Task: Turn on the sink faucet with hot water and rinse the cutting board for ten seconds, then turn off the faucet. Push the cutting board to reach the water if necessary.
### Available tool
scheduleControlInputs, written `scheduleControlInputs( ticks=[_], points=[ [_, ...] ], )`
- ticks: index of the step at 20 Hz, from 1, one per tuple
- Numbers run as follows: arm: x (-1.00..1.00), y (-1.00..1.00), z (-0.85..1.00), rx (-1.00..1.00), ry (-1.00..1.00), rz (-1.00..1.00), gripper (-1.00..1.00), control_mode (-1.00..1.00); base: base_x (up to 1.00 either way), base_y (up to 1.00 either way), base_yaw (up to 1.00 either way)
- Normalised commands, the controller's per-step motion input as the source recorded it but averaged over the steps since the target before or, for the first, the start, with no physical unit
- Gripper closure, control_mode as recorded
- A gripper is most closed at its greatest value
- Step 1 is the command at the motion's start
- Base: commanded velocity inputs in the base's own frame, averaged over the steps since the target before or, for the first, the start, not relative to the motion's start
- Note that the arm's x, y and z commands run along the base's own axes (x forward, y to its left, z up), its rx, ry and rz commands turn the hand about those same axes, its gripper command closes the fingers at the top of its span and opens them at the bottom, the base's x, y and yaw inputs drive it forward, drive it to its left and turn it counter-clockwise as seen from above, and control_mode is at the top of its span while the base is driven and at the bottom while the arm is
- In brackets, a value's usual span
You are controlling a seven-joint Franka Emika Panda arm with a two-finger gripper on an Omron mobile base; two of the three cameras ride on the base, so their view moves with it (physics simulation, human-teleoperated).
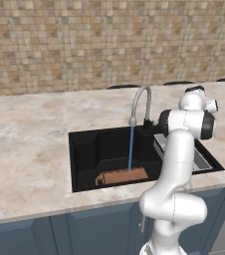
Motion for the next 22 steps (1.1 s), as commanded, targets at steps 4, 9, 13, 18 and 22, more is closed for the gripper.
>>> scheduleControlInputs(
  ticks=[4, 9, 13, 18, 22],
  points=[
    [-0.2, -0.14, 0.0, 0.0, 0.0, -0.13, -1.0, -1.0, 0.0, 0.0, 0.0],
    [-0.1, -0.09, 0.0, 0.0, 0.0, -0.15, -1.0, -1.0, 0.0, 0.0, 0.0],
    [0.0, -0.09, 0.0, 0.0, 0.0, -0.18, -1.0, -1.0, 0.0, 0.0, 0.0],
    [0.0, -0.09, -0.05, 0.0, 0.0, -0.17, -1.0, -1.0, 0.0, 0.0, 0.0],
    [0.0, -0.05, -0.1, 0.0, 0.0, -0.09, -1.0, -1.0, 0.0, 0.0, 0.0]
  ],
)
